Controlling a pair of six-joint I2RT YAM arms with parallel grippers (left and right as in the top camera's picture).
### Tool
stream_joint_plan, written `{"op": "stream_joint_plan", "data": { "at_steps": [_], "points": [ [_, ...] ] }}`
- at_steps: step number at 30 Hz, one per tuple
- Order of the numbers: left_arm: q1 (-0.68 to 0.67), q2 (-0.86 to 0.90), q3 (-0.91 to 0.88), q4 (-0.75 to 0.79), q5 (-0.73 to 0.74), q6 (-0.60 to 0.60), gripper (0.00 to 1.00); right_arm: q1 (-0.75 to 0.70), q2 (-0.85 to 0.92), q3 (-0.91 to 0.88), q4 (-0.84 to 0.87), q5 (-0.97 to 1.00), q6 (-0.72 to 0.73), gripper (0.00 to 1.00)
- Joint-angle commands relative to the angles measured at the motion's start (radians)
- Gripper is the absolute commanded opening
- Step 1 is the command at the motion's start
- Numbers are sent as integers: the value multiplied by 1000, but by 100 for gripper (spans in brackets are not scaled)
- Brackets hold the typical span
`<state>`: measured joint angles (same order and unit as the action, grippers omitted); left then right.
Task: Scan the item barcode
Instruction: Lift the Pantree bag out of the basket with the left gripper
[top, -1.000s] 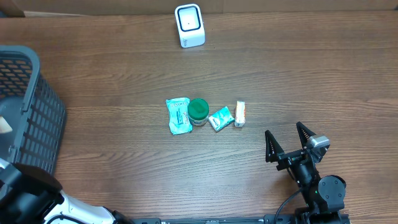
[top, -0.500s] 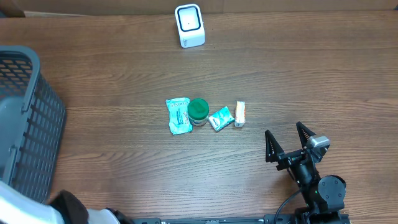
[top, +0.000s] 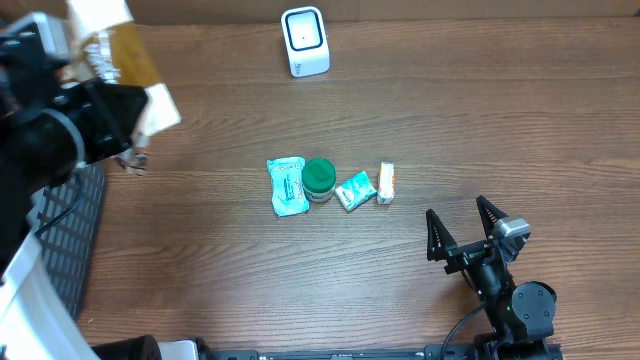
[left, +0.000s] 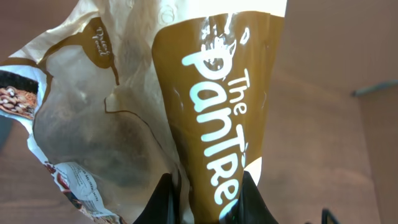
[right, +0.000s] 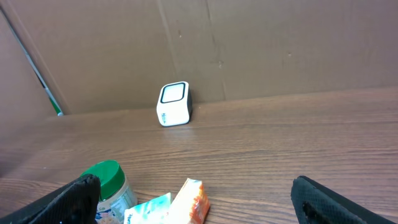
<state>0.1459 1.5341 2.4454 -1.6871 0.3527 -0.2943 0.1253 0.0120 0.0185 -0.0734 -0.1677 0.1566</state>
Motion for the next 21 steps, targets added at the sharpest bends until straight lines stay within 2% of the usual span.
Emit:
{"op": "stream_joint_plan", "data": {
  "at_steps": [1,3,6,8,14,18,19,21],
  "points": [
    [-101,43,-80,2,-101,-39,4,5,-9,-11,4,10,3,100],
    [-145,61,-135,0,-143,-66,4,5,-9,-11,4,10,3,100],
    [-200,90,-227,2,-214,-184,4,5,-9,-11,4,10,3,100],
    [-231,122,-319,1,-268,-349,4,5,-9,-11,4,10,3,100],
    [-261,175,-536,32,-279,-649,4,5,-9,-11,4,10,3,100],
    [-265,199,-690,110,-275,-772,4,5,-9,-11,4,10,3,100],
    [-265,203,-764,174,-273,-795,4,5,-9,-11,4,10,3,100],
    [-265,204,-834,240,-268,-803,4,5,-9,-11,4,10,3,100]
  ]
}}
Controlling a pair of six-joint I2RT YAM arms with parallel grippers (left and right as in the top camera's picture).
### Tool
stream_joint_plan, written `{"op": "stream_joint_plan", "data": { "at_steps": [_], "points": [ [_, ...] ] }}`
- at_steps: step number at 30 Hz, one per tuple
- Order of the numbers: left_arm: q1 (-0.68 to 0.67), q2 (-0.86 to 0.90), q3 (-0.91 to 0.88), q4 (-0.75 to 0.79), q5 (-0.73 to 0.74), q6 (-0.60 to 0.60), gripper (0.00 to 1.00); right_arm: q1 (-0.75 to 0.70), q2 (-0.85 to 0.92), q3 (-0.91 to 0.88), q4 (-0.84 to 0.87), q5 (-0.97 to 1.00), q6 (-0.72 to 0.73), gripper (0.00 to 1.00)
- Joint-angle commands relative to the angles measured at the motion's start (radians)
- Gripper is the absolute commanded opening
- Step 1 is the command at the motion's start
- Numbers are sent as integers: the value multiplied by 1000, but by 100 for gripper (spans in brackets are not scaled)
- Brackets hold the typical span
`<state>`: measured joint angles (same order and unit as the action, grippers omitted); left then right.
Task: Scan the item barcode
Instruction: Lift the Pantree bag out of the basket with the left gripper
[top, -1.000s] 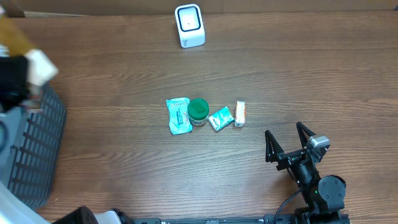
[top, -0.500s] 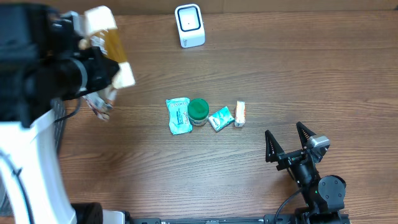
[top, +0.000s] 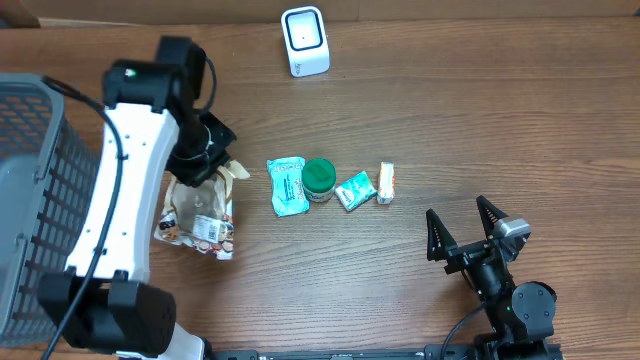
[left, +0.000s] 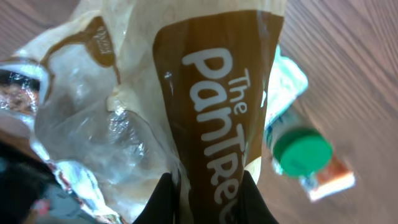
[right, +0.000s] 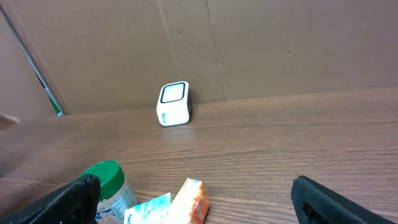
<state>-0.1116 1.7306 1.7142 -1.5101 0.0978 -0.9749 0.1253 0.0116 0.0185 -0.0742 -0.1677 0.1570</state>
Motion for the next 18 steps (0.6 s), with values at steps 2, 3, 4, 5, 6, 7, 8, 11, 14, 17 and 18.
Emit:
{"op": "stream_joint_plan", "data": {
  "at_steps": [2,3,4,5,6,7,8,11,14,17,18],
  "points": [
    [-8,7,-161,119,4,-134,4,5,-9,-11,5,10,3,100],
    [-8,8,-188,149,8,-134,4,5,-9,-11,5,10,3,100],
    [-8,8,-218,181,16,-133,4,5,-9,-11,5,10,3,100],
    [-8,8,-241,206,23,-133,4,5,-9,-11,5,10,3,100],
    [-8,8,-264,230,26,-133,4,5,-9,-11,5,10,3,100],
    [-8,8,-282,247,28,-135,4,5,-9,-11,5,10,3,100],
    [-8,8,-302,265,31,-145,4,5,-9,-11,5,10,3,100],
    [-8,8,-351,309,30,-175,4,5,-9,-11,5,10,3,100],
    [-8,8,-383,351,31,-175,4,5,-9,-11,5,10,3,100],
    [-16,8,-400,378,34,-182,4,5,-9,-11,5,10,3,100],
    [-21,8,-403,386,34,-182,4,5,-9,-11,5,10,3,100]
  ]
}}
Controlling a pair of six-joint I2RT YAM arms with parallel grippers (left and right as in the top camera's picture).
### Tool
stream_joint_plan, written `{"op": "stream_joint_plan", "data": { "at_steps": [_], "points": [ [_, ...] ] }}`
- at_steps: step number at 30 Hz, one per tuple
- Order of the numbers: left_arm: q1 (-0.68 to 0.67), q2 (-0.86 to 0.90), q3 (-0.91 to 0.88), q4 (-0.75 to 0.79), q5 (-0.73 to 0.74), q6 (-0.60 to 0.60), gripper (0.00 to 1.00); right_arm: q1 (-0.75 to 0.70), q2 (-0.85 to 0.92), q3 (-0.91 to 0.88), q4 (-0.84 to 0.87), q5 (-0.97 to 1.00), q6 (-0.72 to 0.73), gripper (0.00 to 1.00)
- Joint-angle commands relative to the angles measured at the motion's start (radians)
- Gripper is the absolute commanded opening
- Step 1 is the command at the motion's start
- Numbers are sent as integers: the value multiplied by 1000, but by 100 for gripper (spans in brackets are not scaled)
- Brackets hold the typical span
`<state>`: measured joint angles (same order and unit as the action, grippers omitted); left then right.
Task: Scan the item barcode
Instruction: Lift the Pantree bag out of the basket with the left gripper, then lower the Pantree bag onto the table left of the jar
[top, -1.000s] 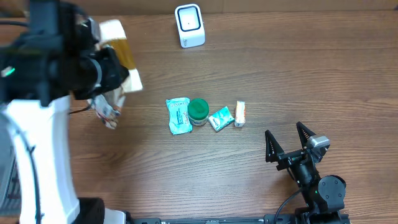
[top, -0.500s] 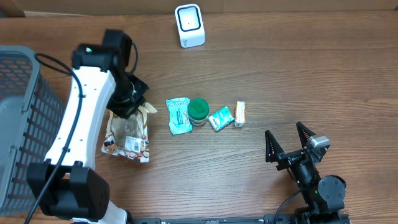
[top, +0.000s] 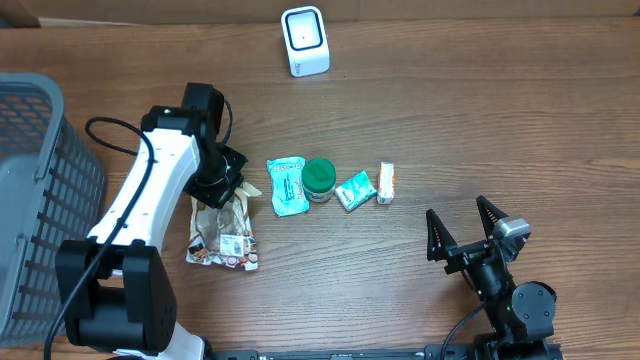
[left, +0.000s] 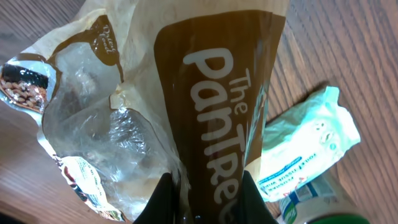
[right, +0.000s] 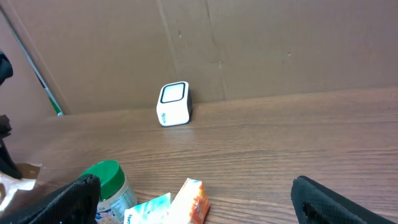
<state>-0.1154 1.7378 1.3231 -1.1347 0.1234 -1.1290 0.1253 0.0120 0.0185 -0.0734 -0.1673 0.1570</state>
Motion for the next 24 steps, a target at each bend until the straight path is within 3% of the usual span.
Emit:
{"op": "stream_joint_plan", "data": {
  "at_steps": [1,24],
  "points": [
    [-24,1,-12,15,12,-29,4,5,-9,-11,4,9,3,100],
    [-71,1,-13,146,50,-32,4,5,-9,-11,4,9,3,100]
  ]
}}
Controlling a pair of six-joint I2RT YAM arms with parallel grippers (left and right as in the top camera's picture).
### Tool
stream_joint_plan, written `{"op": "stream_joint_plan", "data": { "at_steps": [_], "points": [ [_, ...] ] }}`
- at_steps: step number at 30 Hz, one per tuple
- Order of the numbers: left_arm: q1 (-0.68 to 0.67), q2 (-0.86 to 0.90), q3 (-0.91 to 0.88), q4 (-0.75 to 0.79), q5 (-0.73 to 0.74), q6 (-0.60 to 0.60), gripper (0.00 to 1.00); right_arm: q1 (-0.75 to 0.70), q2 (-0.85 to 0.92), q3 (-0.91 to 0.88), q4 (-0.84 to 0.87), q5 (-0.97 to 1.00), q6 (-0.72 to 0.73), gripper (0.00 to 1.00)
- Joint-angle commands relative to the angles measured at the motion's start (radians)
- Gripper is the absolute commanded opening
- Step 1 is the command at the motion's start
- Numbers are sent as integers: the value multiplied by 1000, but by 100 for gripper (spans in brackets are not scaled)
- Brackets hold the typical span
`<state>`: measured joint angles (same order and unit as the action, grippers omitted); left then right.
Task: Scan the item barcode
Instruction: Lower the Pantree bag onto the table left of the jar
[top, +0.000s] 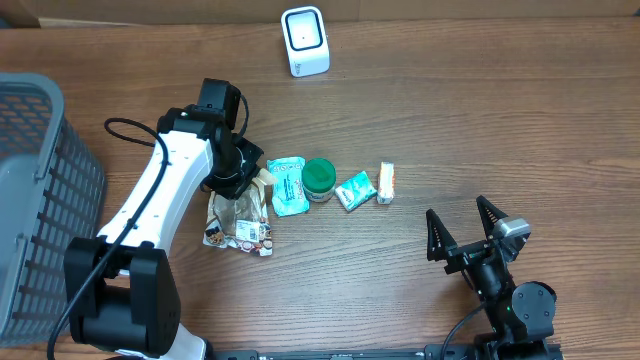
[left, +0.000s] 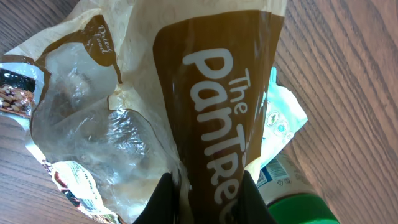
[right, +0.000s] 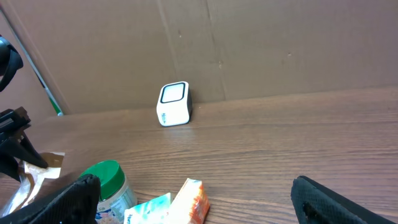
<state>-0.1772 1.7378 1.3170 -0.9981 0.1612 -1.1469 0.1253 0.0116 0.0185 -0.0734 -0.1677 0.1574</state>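
Note:
A brown and clear snack bag (top: 238, 214) printed "The Pantree" (left: 217, 112) hangs down onto the table, its lower end resting on the wood. My left gripper (top: 241, 168) (left: 208, 200) is shut on its brown top edge. The bag's white label end (top: 245, 238) points toward the table's front. The white barcode scanner (top: 305, 41) (right: 174, 104) stands at the back edge. My right gripper (top: 467, 235) (right: 194, 182) rests open at the front right, with nothing between its fingers.
Right of the bag lie in a row a teal wipes pack (top: 287, 185) (left: 283, 118), a green-lidded jar (top: 319, 178) (right: 111, 180), a small teal packet (top: 355, 190) and an orange-white box (top: 386, 183) (right: 194, 198). A grey mesh basket (top: 40, 190) fills the left edge.
My left gripper has moved right and a little back with the bag, which now hangs right beside the teal wipes pack. The right arm has not moved.
My left gripper first held the bag high up at the far left. Then the bag was down over the table, left of the row of items. It then stood closer to them, and now it is beside the teal pack.

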Motion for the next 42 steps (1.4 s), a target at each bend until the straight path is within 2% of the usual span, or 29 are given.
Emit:
{"op": "stream_joint_plan", "data": {
  "at_steps": [1,8,42],
  "points": [
    [-12,1,-6,11,13,-18,4,5,-9,-11,4,10,3,100],
    [-38,1,-6,35,39,-28,4,5,-9,-11,4,10,3,100],
    [-97,1,-6,53,-68,-28,5,5,-9,-11,4,10,3,100]
  ]
}}
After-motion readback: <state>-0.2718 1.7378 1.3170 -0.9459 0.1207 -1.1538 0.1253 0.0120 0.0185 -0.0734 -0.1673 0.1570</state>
